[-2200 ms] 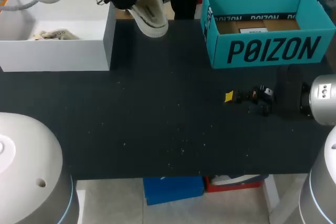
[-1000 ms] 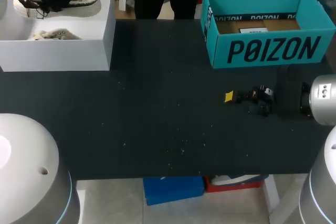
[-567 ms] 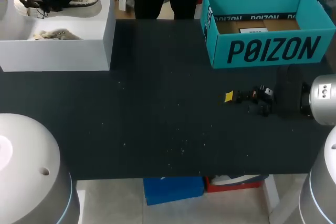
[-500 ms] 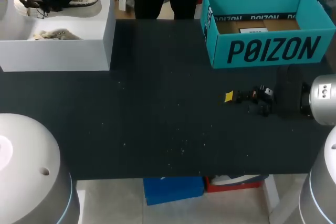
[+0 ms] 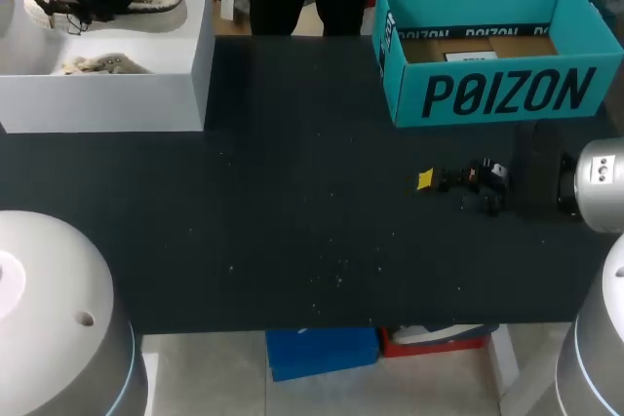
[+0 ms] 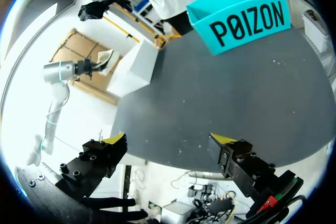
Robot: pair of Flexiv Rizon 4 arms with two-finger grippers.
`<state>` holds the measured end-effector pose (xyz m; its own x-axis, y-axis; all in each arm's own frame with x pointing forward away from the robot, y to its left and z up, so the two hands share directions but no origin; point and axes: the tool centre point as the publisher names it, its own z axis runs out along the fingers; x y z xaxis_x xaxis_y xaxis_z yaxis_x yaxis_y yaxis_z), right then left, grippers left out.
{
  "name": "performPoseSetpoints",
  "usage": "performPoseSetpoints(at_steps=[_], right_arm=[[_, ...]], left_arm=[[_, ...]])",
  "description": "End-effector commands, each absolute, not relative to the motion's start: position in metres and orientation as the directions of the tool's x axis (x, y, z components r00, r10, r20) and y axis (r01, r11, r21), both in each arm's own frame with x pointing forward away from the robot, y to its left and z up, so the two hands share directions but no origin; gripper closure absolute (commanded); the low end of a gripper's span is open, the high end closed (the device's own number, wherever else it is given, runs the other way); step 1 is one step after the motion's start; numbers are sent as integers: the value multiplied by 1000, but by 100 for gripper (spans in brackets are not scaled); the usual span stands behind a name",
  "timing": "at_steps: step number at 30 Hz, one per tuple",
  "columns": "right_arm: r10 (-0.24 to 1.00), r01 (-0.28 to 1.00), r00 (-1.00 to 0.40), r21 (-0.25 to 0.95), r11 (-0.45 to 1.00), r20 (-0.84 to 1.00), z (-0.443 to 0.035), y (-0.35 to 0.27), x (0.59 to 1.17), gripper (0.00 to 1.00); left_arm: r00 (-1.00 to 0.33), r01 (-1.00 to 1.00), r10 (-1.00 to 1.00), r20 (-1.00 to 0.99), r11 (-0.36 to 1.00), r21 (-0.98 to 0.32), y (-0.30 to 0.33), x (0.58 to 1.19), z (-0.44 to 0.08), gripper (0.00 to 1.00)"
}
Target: Take the shoe out of the shoebox, open the shoe tongue, remove and reinsert the insole, then place the shoe into the shoebox
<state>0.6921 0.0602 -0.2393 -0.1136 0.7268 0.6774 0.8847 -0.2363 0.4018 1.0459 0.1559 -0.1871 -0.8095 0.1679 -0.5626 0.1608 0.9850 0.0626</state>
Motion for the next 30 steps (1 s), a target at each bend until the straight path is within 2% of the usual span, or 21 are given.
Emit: performPoseSetpoints(at_steps=[1,13,30], right_arm=[[726,885,-115,402,-236,678,-239,60,692,0],[726,885,-115,402,-236,678,-239,60,692,0],[726,885,-115,402,-236,678,-239,60,692,0]], left_arm=[[-817,142,148,-558,988,55,167,1055,-184,100],[-805,126,194,-561,979,158,204,1100,-213,100],[-847,92,167,-504,981,169,209,1181,-278,100]])
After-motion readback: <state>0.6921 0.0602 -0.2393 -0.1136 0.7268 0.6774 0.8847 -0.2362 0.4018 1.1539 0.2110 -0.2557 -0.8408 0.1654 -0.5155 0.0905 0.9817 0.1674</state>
